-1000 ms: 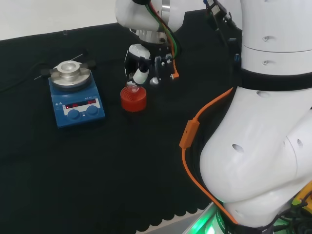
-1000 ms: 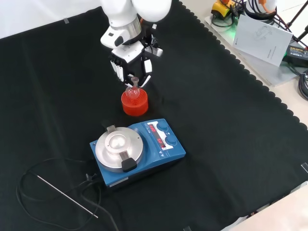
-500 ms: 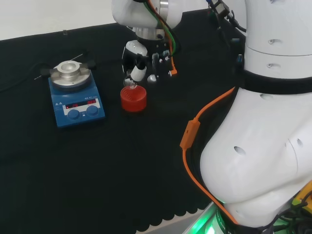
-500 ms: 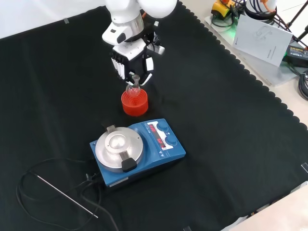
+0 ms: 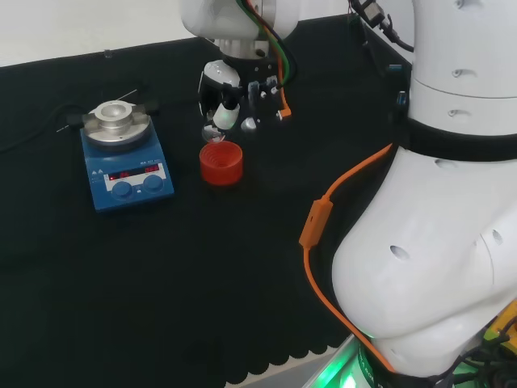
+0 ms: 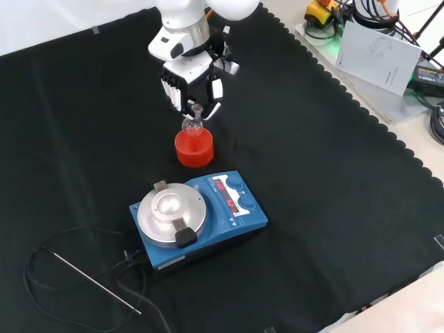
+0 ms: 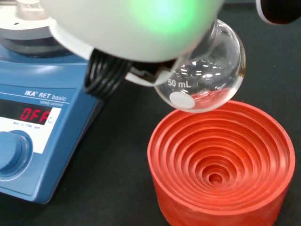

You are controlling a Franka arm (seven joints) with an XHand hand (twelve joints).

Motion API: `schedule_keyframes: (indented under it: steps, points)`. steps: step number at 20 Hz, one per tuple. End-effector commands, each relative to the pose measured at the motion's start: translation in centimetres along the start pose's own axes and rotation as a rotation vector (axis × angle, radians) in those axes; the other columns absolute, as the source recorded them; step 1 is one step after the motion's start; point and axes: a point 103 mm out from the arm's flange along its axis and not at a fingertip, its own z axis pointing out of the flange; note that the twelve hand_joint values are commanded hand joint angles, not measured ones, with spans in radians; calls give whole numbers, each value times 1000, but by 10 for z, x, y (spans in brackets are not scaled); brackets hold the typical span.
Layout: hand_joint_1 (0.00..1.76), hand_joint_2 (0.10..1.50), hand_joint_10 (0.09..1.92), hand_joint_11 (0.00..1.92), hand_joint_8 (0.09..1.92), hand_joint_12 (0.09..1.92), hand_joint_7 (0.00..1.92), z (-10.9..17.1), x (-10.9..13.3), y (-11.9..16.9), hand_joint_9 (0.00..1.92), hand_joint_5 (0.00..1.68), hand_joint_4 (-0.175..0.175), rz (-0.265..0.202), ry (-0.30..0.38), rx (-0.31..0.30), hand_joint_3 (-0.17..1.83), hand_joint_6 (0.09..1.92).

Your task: Pick up the round-bottom flask.

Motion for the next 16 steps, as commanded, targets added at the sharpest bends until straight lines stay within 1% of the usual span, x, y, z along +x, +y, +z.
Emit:
schedule_keyframes:
  steps: [1,6,8,10,14,16]
  points:
    - [1341,402,381,1518,744,716,1451,-10,9,2,1754,1261,-175,-10,-14,1,1083,762]
    - [1341,400,381,1519,744,714,1452,-21,17,0,1753,1261,-175,-19,-26,2,1085,762]
    - [1332,460,380,1516,755,709,1372,-24,20,-1,1749,1269,-175,-25,-28,2,996,774]
    - [1328,487,380,1515,761,706,1338,-24,22,-1,1747,1269,-175,-30,-29,1,957,783]
    - [1327,495,380,1513,765,704,1326,-21,20,-1,1747,1268,-175,-28,-32,10,946,788]
    - [1327,495,381,1513,766,704,1326,-19,19,0,1747,1268,-175,-27,-20,9,946,788]
